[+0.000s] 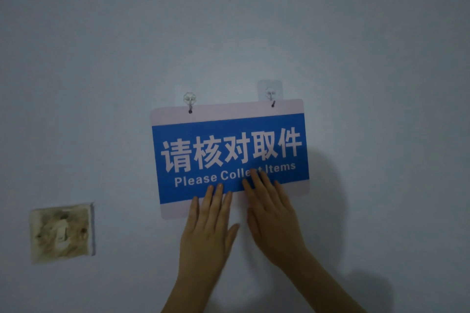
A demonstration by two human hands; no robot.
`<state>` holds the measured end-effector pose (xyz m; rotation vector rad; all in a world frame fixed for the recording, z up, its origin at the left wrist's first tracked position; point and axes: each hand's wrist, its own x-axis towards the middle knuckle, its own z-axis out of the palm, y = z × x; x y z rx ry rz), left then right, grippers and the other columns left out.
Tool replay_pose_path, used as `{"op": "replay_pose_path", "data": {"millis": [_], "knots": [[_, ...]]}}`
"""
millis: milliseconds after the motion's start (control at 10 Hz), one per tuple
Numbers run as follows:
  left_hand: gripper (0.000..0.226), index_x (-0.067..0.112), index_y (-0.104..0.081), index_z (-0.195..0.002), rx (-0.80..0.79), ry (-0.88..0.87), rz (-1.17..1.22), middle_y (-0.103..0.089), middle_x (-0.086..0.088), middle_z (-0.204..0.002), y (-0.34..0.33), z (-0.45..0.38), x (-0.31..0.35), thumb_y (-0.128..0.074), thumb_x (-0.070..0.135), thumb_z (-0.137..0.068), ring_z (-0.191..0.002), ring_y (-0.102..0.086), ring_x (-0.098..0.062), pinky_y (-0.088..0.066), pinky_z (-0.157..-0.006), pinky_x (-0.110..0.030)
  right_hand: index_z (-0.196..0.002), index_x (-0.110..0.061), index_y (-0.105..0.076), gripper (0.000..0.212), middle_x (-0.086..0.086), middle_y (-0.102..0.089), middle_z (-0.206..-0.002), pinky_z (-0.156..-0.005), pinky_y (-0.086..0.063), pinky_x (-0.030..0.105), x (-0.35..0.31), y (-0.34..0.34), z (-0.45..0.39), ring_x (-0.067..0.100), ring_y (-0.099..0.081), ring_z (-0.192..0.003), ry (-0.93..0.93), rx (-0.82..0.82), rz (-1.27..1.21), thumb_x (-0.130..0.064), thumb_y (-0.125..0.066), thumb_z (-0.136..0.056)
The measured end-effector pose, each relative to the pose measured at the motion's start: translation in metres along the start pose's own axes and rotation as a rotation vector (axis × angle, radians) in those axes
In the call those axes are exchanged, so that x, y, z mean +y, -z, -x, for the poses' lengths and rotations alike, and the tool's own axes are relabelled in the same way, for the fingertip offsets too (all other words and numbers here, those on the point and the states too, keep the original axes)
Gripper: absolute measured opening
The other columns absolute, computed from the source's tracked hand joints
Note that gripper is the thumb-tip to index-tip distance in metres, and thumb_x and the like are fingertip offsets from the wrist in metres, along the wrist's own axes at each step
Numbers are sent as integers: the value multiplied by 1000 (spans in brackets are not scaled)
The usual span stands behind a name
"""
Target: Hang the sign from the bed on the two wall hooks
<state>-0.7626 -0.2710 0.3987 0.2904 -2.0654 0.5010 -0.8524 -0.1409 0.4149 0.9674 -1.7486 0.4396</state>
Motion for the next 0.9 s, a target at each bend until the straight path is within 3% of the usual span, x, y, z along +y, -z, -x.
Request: {"op": "replay_pose_path", "data": {"millis": [100, 200, 300, 400, 500, 600, 700, 800, 900], "knots": [[62, 9, -31, -140, 46, -1, -1, -34, -10, -148, 1, 3, -11, -27, 49, -93, -144, -8, -20, -13, -115, -43, -140, -9, -41, 48, 8, -39, -149, -109, -27, 43, 10, -1, 4, 23, -32, -140, -25, -20, -7, -25, -31, -96], [65, 6, -30, -140, 61, 0, -28, -35, -11, -147, 3, 14, -22, -34, 47, -90, -144, -12, -21, -13, -116, -42, -141, -8, -38, 53, 9, -39, -150, -108, -27, 43, 24, 0, 11, 24, -34, -139, -54, -71, 37, -30, -16, -98], [65, 3, -30, -139, 87, 21, -62, -36, -12, -146, 5, 25, -36, -35, 45, -89, -139, -26, -25, -12, -116, -41, -141, -6, -38, 52, 10, -39, -150, -110, -26, 43, 40, 2, 18, 24, -34, -139, -76, -75, 68, -28, -21, -98], [66, 0, -29, -140, 78, 38, -94, -37, -13, -146, 7, 34, -47, -35, 43, -90, -137, -29, -26, -11, -116, -41, -142, -4, -38, 52, 11, -38, -150, -113, -22, 42, 53, 2, 25, 23, -30, -139, -97, -69, 90, -26, -24, -97], [66, -3, -33, -138, 93, 52, -111, -39, -18, -145, 3, 41, -55, -36, 42, -89, -138, -27, -29, -12, -117, -42, -144, -5, -34, 56, 10, -34, -152, -114, -21, 42, 63, 2, 33, 23, -30, -140, -152, -73, 99, -24, -33, -92], [67, -6, -35, -137, 152, 63, -135, -35, -20, -146, -1, 48, -60, -39, 41, -89, -147, -8, -26, -14, -118, -44, -143, -3, -34, 55, 12, -35, -151, -113, -23, 43, 77, 3, 38, 23, -29, -140, -142, -80, 124, -22, -33, -91], [68, -8, -38, -135, 140, 53, -138, -32, -22, -147, -3, 52, -67, -40, 41, -88, -148, -5, -25, -17, -117, -45, -143, -2, -33, 53, 13, -35, -151, -113, -21, 42, 89, 8, 38, 23, -28, -140, -93, -154, 131, -25, -23, -97], [70, -11, -42, -134, 156, 96, -204, -30, -25, -146, -12, 81, -72, -41, 42, -89, -140, -29, -34, -28, -112, -50, -141, 3, -37, 58, 20, -36, -149, -114, -20, 41, 103, 11, 49, 30, -34, -138, -232, -138, 123, -27, -29, -92], [50, -19, -52, -118, 514, -146, -330, -50, -27, -134, 36, 60, -68, -68, 11, -81, -103, -66, -28, -53, -79, -44, -141, 6, -36, 57, 23, -32, -151, -116, -21, 43, 110, 43, 53, 35, -32, -139, -572, 43, -23, -25, -37, -93]]}}
